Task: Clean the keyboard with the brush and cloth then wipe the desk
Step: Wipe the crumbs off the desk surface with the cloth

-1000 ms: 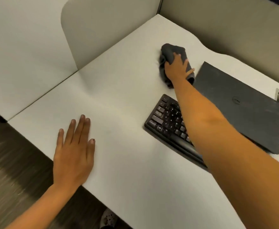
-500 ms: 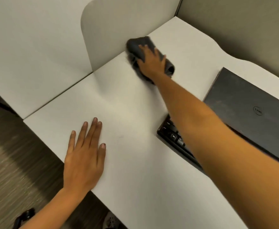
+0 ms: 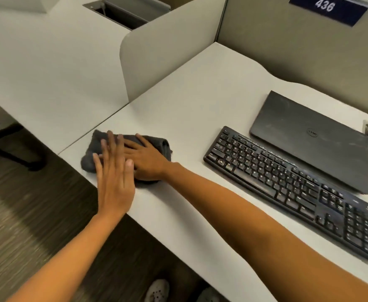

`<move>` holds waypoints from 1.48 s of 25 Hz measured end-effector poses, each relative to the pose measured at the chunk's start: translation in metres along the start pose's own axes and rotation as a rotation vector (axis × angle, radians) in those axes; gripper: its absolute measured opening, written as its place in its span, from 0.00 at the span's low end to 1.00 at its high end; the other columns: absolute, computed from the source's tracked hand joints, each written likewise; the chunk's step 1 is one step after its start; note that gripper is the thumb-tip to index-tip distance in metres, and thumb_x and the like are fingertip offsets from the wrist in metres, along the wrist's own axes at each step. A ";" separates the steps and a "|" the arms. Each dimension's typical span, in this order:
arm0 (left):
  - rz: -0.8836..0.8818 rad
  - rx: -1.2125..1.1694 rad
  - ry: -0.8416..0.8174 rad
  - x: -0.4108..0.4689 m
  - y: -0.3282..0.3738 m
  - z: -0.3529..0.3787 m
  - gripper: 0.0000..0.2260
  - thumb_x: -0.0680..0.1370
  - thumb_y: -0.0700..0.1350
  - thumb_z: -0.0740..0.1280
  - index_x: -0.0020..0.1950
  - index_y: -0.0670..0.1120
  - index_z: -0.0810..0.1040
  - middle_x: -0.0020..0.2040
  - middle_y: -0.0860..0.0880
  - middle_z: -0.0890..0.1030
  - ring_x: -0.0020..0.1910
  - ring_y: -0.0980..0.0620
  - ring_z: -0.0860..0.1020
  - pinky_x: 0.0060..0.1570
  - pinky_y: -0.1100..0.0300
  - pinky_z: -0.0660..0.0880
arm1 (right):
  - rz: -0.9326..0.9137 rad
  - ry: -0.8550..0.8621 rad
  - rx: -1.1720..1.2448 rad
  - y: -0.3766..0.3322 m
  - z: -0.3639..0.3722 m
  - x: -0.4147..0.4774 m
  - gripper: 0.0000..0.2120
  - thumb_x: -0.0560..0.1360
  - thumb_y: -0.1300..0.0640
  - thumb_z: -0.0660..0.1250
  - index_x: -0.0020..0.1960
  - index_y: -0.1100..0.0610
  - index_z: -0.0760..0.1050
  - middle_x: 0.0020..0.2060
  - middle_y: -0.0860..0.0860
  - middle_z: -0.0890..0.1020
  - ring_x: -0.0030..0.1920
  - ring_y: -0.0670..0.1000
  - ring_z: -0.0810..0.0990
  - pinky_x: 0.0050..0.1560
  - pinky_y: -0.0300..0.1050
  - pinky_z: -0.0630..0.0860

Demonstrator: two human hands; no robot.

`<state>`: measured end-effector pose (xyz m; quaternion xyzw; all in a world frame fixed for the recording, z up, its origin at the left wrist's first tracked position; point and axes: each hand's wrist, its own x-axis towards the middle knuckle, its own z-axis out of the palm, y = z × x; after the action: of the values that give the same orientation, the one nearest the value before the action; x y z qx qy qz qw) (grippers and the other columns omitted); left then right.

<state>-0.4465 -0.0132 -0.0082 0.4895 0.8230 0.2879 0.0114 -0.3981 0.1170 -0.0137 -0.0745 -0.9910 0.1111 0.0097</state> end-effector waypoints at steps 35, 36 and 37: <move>0.845 -0.029 -0.522 -0.141 0.236 0.114 0.28 0.84 0.58 0.38 0.79 0.48 0.58 0.80 0.50 0.54 0.79 0.49 0.51 0.75 0.50 0.48 | 1.962 0.695 0.047 -0.049 -0.005 -0.573 0.28 0.77 0.63 0.60 0.74 0.46 0.63 0.75 0.49 0.64 0.76 0.56 0.55 0.74 0.63 0.44; 0.859 -0.034 -0.531 -0.143 0.241 0.116 0.27 0.84 0.58 0.39 0.79 0.48 0.58 0.80 0.50 0.55 0.79 0.48 0.52 0.75 0.50 0.48 | 1.985 0.680 0.034 -0.034 -0.008 -0.572 0.27 0.77 0.62 0.60 0.75 0.48 0.62 0.75 0.50 0.62 0.76 0.58 0.54 0.74 0.64 0.44; 0.872 -0.044 -0.540 -0.145 0.246 0.118 0.27 0.84 0.58 0.38 0.79 0.48 0.58 0.79 0.51 0.56 0.79 0.49 0.53 0.75 0.51 0.48 | 1.996 0.628 -0.001 -0.021 -0.012 -0.570 0.28 0.78 0.61 0.61 0.76 0.51 0.60 0.76 0.52 0.61 0.76 0.61 0.54 0.74 0.64 0.46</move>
<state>-0.1392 0.0108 -0.0250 0.8438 0.5038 0.1463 0.1130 0.1631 0.0135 0.0012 -0.8843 -0.4323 0.0437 0.1706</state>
